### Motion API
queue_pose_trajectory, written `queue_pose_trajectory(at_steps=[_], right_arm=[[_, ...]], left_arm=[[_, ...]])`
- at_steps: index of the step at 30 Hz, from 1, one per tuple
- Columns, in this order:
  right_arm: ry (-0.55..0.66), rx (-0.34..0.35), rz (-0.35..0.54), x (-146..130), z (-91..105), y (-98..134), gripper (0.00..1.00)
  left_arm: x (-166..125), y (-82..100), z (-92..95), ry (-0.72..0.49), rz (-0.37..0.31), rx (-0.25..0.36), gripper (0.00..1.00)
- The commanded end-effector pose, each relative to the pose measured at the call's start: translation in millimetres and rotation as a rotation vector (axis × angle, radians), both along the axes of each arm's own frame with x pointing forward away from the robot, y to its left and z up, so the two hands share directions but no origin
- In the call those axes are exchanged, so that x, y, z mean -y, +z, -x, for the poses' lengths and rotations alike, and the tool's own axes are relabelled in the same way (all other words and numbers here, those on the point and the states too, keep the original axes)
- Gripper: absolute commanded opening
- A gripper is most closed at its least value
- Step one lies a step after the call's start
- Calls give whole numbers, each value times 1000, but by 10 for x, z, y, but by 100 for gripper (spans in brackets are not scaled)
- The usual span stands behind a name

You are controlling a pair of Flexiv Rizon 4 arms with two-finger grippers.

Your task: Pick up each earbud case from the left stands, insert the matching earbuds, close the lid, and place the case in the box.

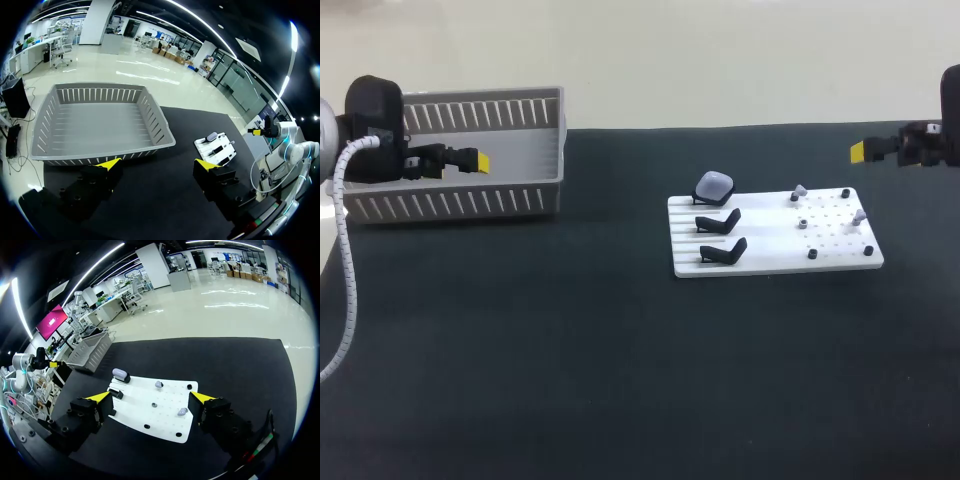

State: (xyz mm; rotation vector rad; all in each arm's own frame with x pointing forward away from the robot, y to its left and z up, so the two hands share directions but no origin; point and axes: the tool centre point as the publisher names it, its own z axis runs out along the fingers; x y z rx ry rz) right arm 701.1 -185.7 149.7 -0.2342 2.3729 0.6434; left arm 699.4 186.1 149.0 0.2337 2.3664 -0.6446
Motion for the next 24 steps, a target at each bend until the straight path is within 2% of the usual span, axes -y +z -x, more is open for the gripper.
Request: queue_pose_trajectory(at_steps=[1,17,24], right_arm=[[0,0,0,2,3,1,100],[0,0,0,2,3,1,100],[0,0,0,2,3,1,100]], left_arm=[[13,12,-2,4,-7,-5,100],[13,12,-2,4,-7,-5,100],[156,73,-25,-111,38,50,100]])
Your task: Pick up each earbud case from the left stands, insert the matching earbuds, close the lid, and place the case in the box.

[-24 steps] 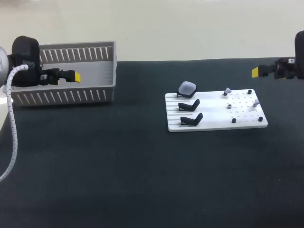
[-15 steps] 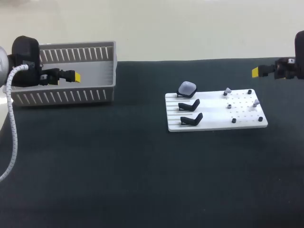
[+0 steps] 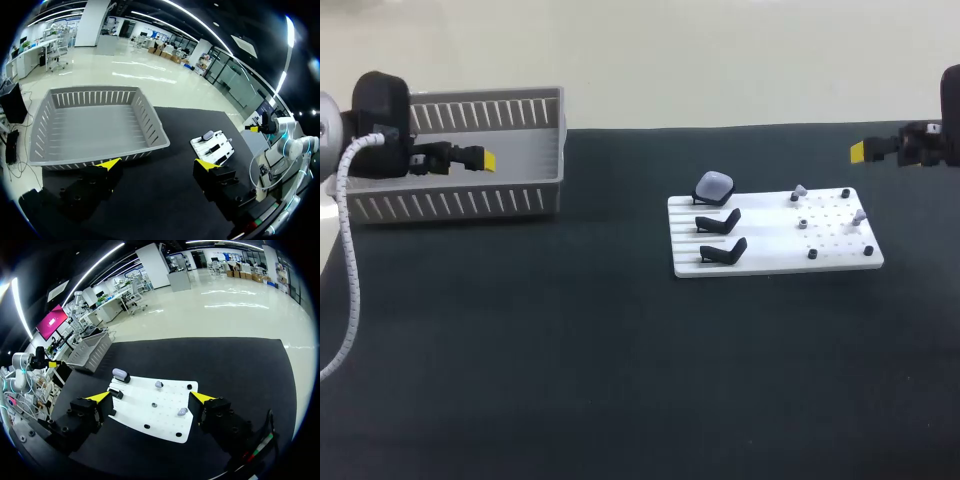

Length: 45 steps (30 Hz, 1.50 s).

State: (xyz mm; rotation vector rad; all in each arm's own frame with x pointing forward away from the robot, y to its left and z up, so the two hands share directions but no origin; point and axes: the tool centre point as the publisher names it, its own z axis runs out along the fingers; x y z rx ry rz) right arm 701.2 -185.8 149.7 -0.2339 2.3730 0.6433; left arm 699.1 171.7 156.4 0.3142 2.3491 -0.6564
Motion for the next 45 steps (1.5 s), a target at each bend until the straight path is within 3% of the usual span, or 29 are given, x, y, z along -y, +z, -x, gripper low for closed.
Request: queue_pose_trajectory(at_steps=[1,9,12,18,20,37,45], right_arm=[[1,0,0,1,4,1,100],[1,0,0,1,4,1,100],[1,0,0,1,4,1,100],[1,0,0,1,4,1,100],[1,0,0,1,4,1,100],[1,0,0,1,4,1,100],[1,0,0,1,4,1,100]], left_arm=[[27,3,-29,-66,48,37,100],[172,11,-67,-224,42,125,100],[265,38,-85,-294,-3,162,100],[407,82,-167,-431,21,216,100],[469,89,-165,-515,28,262,100],[996,-107,-321,-810,18,363,100],[1224,-184,-319,-869,5,384,100]])
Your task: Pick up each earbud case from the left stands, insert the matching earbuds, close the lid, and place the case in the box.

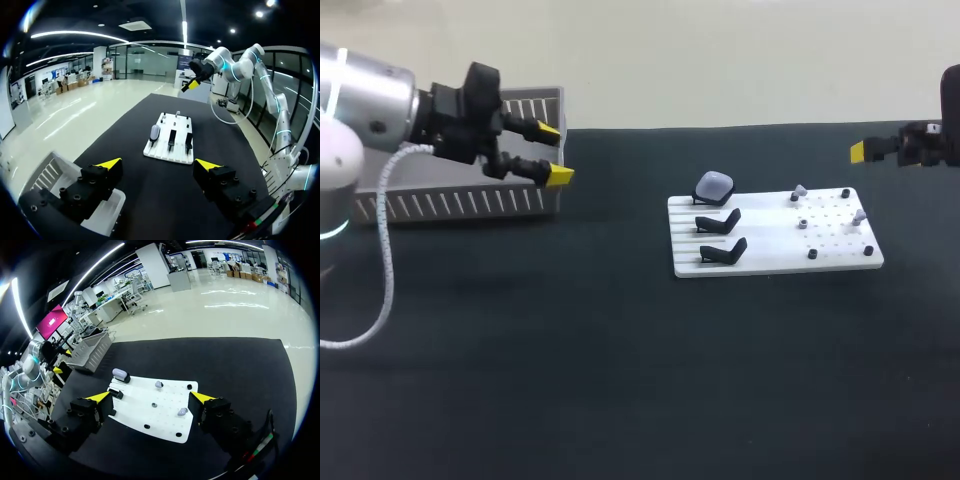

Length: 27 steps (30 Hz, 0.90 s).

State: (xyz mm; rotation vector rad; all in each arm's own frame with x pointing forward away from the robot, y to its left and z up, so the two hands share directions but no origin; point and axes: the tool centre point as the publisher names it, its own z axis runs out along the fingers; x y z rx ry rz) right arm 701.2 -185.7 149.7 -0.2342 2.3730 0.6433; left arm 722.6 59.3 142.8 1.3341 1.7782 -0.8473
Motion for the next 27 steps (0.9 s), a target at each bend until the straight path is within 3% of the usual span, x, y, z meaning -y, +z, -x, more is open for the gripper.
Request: queue_pose_trajectory(at_steps=[1,20,22,27], right_arm=[[0,0,0,2,4,0,100],[0,0,0,2,4,0,100],[0,0,0,2,4,0,100],[0,0,0,2,4,0,100]], left_arm=[[118,-56,-77,-39,2,-35,100],[118,-56,-77,-39,2,-35,100],[121,-124,-79,-24,-2,-49,100],[258,-205,-125,-57,-4,6,100]])
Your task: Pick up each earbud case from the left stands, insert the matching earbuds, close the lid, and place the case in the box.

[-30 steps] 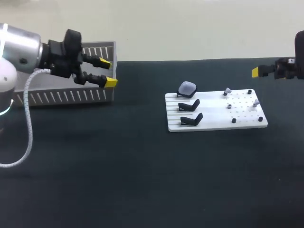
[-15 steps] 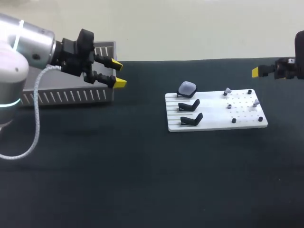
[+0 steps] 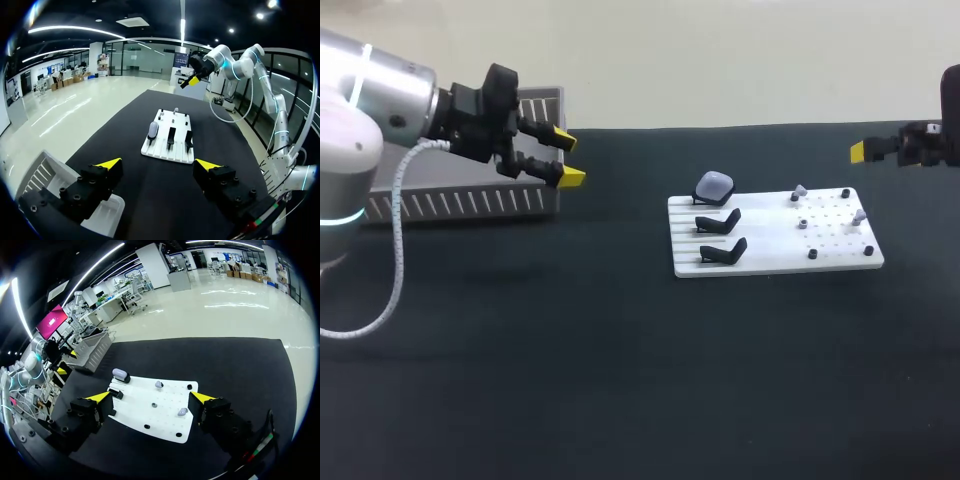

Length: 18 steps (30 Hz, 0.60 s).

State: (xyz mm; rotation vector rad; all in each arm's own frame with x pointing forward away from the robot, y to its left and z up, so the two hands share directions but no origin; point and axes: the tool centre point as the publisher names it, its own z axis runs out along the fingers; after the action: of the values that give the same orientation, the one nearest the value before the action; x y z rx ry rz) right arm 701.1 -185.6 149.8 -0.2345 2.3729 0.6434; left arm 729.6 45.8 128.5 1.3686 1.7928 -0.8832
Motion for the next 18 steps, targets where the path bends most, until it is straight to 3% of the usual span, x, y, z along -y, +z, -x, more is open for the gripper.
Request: queue_pose_trajectory(at_steps=[1,18], right_arm=[[0,0,0,3,3,0,100],[0,0,0,3,3,0,100]], left_arm=[[144,-66,-68,-18,8,44,100],[612,-377,-316,-81,-1,47,100]])
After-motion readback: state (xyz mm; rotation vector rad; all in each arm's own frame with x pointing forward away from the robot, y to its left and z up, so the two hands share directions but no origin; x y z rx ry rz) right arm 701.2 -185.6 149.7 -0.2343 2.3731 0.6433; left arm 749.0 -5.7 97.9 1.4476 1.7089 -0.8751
